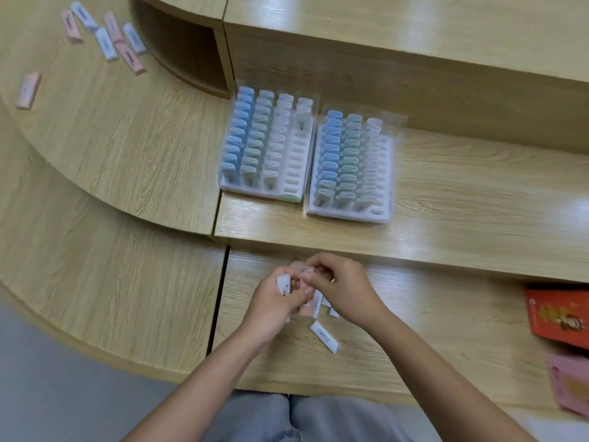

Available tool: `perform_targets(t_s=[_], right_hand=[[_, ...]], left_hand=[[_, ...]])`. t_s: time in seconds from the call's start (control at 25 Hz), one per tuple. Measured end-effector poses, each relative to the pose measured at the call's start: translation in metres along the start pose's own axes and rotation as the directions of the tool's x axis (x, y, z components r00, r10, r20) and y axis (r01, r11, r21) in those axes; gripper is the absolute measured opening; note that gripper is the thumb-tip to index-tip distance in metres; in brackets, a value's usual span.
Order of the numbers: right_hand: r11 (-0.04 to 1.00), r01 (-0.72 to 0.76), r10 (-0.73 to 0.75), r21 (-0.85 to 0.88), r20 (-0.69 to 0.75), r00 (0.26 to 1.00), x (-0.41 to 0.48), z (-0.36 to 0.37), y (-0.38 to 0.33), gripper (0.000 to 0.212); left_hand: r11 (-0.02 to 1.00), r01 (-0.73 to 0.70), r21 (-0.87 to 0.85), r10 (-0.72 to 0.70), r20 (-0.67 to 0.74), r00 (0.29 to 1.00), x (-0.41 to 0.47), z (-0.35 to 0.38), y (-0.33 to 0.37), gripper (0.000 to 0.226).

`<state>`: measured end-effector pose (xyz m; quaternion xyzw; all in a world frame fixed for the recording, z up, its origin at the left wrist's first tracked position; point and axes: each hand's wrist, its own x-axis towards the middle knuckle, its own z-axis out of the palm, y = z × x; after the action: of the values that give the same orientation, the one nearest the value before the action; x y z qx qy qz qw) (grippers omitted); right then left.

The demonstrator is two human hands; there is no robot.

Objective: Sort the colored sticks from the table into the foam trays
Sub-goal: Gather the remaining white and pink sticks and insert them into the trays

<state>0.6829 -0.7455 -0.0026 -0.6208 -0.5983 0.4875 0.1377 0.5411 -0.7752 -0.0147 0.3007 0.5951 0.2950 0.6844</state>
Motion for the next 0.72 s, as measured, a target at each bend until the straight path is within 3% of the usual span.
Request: perform_targets(t_s=[0.12,0.28,0.4,0.48,0.6,0.72], right_hand=[[0.975,-0.115,0.13,0.192,-0.064,0.99,-0.002,-0.003,0.029,0.01],[0.932,-0.241,0.286,0.271,-0.141,0.948,-0.01,-0.012,0.073,0.007],[0.929,-0.28,0.32,0.241,-0.147,0.936,-0.016,-0.009,0.098,0.008],[0.927,-0.271,0.312,0.258,-0.135,0.94,-0.017,-0.004,0.104,0.006],[0.936,-0.255,0.293,0.243,-0.135,0.947,-0.016,-0.001,0.108,0.006],[0.953,-0.263,0.286,0.151,-0.158,0.945,-0.017,-0.004,0.122,0.008]], left_hand=[[0.998,0.064,-0.017,-0.065,-0.034,0.997,0.002,0.006,-0.011,0.011],[0.983,0.183,-0.007,-0.183,-0.055,0.982,0.008,0.007,-0.017,0.019],[0.958,0.175,-0.227,-0.176,0.016,0.984,0.006,0.006,-0.009,0.02],[0.96,0.109,-0.259,-0.103,0.037,0.994,0.004,0.0,0.002,0.021],[0.992,-0.126,0.01,0.126,0.005,0.992,0.009,-0.014,0.023,0.014],[0.93,-0.325,0.172,0.331,-0.01,0.944,0.015,-0.021,0.058,0.014]])
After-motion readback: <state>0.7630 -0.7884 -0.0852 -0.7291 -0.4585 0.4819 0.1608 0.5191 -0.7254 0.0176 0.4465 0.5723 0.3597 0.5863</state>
